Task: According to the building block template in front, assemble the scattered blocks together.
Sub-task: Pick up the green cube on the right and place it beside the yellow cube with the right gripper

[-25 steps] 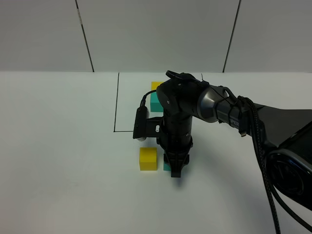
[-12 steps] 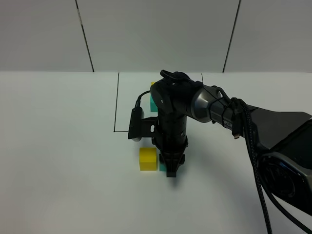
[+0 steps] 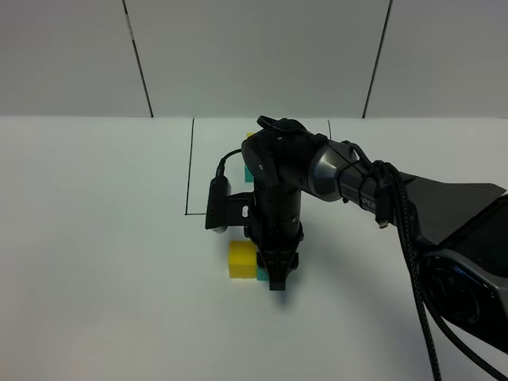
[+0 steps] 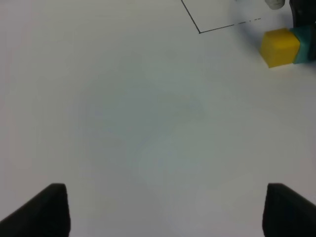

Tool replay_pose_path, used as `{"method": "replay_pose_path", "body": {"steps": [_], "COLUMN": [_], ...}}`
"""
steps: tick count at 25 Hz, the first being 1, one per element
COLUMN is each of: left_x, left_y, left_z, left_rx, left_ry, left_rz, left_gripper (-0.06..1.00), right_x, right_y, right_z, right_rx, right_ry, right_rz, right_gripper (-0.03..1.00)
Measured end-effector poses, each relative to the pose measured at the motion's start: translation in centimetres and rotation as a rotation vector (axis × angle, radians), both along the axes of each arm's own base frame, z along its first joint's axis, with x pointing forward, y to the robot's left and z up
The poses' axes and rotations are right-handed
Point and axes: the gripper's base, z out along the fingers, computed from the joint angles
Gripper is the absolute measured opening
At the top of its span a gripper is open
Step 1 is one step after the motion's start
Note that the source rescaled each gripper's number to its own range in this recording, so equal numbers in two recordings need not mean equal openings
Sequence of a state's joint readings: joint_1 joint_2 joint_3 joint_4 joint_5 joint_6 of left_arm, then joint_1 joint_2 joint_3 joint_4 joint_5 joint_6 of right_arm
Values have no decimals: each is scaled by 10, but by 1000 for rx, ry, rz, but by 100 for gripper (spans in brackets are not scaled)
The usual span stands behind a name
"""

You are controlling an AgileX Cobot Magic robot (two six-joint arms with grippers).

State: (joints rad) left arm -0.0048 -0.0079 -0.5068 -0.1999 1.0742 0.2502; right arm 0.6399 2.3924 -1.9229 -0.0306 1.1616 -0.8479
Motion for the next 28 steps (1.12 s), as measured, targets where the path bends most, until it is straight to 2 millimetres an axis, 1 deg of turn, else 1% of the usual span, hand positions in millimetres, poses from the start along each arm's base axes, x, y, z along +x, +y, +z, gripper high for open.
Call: {"method": "replay_pose_path", "body": {"steps": [25, 26, 27, 28], "left_x": [0, 0, 0, 0], "left_y": [0, 0, 0, 0], "left_z": [0, 0, 0, 0], "left_rx": [0, 0, 0, 0], "left_ry": [0, 0, 0, 0], "left_rz": [0, 0, 0, 0], "left_gripper": [69, 69, 69, 69], "right_x": [-1, -2, -2, -3], "right_y": [1, 1, 1, 2], "right_z": [0, 0, 0, 0], "right_rx": [7, 10, 15, 21], "right_ry": [17, 21, 26, 33], "right_rz": [19, 17, 15, 13], "right_gripper": [1, 2, 6, 14]}}
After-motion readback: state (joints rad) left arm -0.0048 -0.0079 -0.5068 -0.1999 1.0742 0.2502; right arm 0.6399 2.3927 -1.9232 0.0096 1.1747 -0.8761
